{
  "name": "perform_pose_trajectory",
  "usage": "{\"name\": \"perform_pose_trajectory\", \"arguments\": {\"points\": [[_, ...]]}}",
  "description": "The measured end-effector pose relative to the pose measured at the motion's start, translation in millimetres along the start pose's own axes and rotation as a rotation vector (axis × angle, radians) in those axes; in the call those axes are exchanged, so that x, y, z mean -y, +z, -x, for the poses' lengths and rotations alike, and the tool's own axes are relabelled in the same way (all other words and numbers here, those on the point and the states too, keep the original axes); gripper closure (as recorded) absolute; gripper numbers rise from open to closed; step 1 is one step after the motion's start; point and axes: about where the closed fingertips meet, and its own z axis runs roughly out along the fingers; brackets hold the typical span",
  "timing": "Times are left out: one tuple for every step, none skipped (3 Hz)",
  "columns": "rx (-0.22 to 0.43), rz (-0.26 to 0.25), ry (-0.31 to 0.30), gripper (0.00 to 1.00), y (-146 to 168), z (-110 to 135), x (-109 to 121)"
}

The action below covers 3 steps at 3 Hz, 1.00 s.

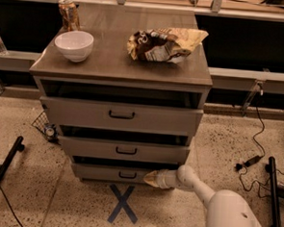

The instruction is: Close bottom drawer

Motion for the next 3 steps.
{"name": "perform_pose_trajectory", "arguments": {"points": [[0.0, 0.0, 0.0, 1.0, -0.1, 0.0, -0.1], [0.0, 0.0, 0.0, 1.0, -0.2, -0.1, -0.2], [-0.012, 0.06, -0.014, 1.0, -21.1, -10.4, -16.0]]}}
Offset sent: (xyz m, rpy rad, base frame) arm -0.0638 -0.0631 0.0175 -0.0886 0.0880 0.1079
